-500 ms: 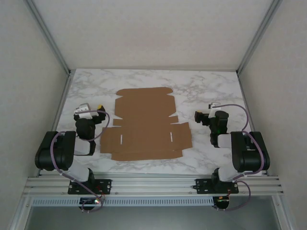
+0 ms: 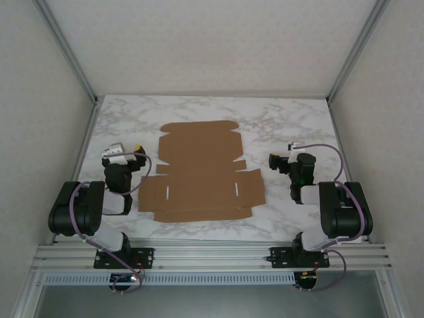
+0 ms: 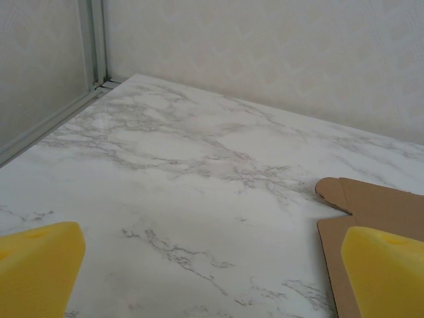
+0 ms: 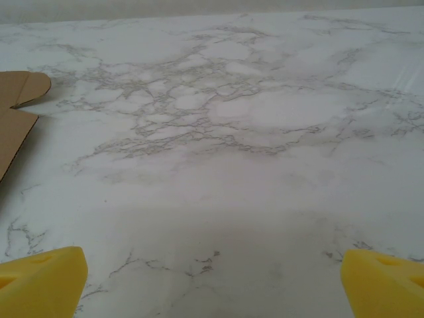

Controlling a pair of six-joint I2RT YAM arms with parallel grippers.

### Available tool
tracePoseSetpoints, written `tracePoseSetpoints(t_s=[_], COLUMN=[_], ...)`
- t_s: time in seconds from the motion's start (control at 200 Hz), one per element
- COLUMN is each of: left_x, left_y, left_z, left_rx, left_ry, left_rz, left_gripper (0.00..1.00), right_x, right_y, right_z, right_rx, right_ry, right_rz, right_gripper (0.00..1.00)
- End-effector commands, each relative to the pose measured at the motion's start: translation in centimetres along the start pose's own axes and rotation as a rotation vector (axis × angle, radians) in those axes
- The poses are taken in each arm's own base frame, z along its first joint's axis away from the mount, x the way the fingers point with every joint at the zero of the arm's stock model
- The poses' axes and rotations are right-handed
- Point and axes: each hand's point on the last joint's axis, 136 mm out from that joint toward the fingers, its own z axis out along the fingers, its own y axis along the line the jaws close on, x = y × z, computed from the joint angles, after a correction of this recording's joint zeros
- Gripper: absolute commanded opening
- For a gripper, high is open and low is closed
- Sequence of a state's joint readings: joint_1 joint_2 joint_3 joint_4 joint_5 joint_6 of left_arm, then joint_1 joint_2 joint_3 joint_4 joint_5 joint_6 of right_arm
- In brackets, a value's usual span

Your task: Fold the paper box

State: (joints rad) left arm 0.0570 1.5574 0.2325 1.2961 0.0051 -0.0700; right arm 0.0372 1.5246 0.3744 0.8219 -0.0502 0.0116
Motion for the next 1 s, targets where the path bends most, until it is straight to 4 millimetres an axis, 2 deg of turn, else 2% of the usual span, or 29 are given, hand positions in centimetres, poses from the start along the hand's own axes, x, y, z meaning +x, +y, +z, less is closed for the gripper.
tracePoseSetpoints(t_s=[0.0, 0.235, 0.295, 0.396, 0.426, 0.431, 0.446, 0.476, 0.511, 0.586, 0.666, 0.721, 0.756, 0.821, 0.846, 0.861, 0.866, 0.891, 0.926, 0.991], left_x=[-0.3, -0.4, -0.6, -2.6, -3.9, -4.1, -4.9, -6.6, -8.7, -12.8, -16.7, -19.1, -20.2, -21.1, -20.8, -20.6, -20.6, -20.3, -20.3, -19.5], left_y=[0.0, 0.0, 0.0, 0.0, -0.1, -0.1, -0.2, -0.9, -2.2, -7.0, -12.5, -14.8, -15.7, -16.5, -16.1, -15.6, -15.5, -14.7, -13.6, -10.6], left_z=[-0.3, -0.3, -0.1, 0.0, -0.2, -0.3, -0.6, -1.2, -2.1, -4.0, -6.6, -8.4, -9.3, -10.4, -10.4, -10.3, -10.3, -10.2, -10.1, -9.8], left_rx=[0.009, 0.009, 0.005, -0.022, -0.034, -0.036, -0.036, -0.024, 0.013, 0.164, 0.365, 0.429, 0.449, 0.445, 0.412, 0.384, 0.372, 0.318, 0.25, 0.088], left_ry=[-0.008, -0.011, -0.003, 0.006, -0.017, -0.022, -0.044, -0.097, -0.156, -0.238, -0.275, -0.27, -0.243, -0.158, -0.096, -0.056, -0.043, 0.006, 0.029, 0.039], left_rz=[0.016, 0.016, 0.016, 0.013, 0.012, 0.011, 0.009, 0.005, 0.013, 0.062, 0.04, -0.044, -0.103, -0.167, -0.209, -0.24, -0.248, -0.266, -0.253, -0.379], left_gripper=[0.99, 0.99, 0.99, 0.99, 0.99, 0.99, 0.99, 0.99, 0.99, 0.99, 0.99, 0.99, 0.99, 0.99, 0.99, 0.99, 0.99, 0.99, 0.99, 1.0], right_x=[-0.4, -0.5, -0.9, -2.7, -2.8, -3.8, -4.8, -6.4, -8.2, -12.1, -16.3, -19.2, -21.4, -24.3, -24.4, -24.9, -24.4, -24.2, -24.6, -25.0], right_y=[0.1, 0.0, 1.0, 2.0, 2.3, 2.4, 2.8, 3.4, 5.1, 9.4, 14.0, 15.7, 15.6, 13.6, 13.1, 12.9, 12.7, 12.3, 12.1, 13.7], right_z=[0.4, 0.3, 0.2, -1.4, -1.9, -2.0, -2.3, -2.9, -3.9, -6.8, -11.0, -14.0, -15.8, -18.4, -19.2, -19.8, -19.7, -20.6, -21.3, -21.7], right_rx=[-0.003, -0.002, -0.054, -0.091, -0.089, -0.09, -0.089, -0.095, -0.124, -0.204, -0.299, -0.323, -0.294, -0.206, -0.197, -0.197, -0.191, -0.175, -0.167, -0.263], right_ry=[-0.008, -0.01, -0.003, -0.009, -0.002, -0.018, -0.032, -0.054, -0.09, -0.168, -0.234, -0.276, -0.305, -0.276, -0.216, -0.2, -0.171, -0.109, -0.082, -0.082], right_rz=[-0.012, -0.011, -0.033, -0.057, -0.072, -0.077, -0.084, -0.087, -0.109, -0.196, -0.294, -0.289, -0.225, 0.013, 0.083, 0.124, 0.128, 0.161, 0.183, 0.144], right_gripper=[0.99, 0.99, 0.99, 0.99, 0.99, 0.99, 0.99, 0.99, 0.99, 0.99, 0.99, 0.99, 0.99, 0.99, 0.99, 0.99, 0.99, 0.99, 0.99, 0.99])
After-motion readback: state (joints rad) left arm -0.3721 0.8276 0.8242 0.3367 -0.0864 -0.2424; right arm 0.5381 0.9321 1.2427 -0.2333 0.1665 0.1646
